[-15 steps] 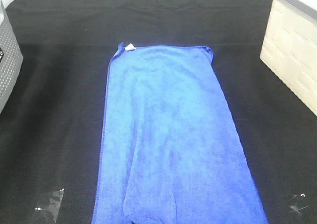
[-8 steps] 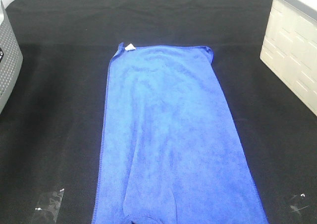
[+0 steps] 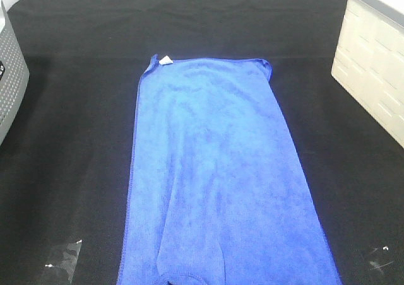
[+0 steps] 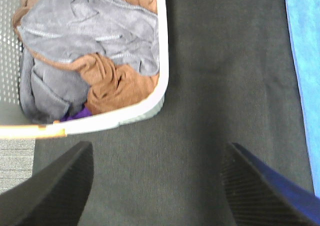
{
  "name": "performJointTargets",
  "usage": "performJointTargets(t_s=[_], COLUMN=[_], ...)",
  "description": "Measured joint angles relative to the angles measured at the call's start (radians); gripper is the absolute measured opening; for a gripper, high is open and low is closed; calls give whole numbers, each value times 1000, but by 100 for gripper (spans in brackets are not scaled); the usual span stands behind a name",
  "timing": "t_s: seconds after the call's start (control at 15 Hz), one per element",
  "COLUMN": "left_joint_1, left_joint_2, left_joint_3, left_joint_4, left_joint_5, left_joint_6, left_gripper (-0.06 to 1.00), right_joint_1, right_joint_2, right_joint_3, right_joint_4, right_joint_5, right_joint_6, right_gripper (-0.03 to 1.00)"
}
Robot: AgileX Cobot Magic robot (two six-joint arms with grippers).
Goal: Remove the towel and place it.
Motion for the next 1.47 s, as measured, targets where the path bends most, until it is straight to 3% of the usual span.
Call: performJointTargets(t_s=[0.2,0.6,0.73,0.93,1.2,1.47], left_joint_1=[0,0,0,0,0,0], left_joint_2=[-76,-104,-181,-364,-681,-991], left_joint_3=[98,171,281,418,621,723], left_joint_4=[-40,-43,-38,7,57,15], left_joint_5=[0,-1,-2,-44,-229,-213], left_joint_6=[-1,-1,-3,-4,-3,-3], left_gripper=[67,67,67,67,67,67], right_joint_1=[0,14,26,26,26,26], right_joint_2=[-56,-56,-69,-166,-312,-504], right_joint_3=[29,120,160,203,276,344], right_joint_4=[48,96,136,114,94,45], right_joint_5=[0,0,-1,-2,-35,-29], right_joint_6=[27,33,18,-30,-48,-81], right_gripper=[75,75,75,75,75,75])
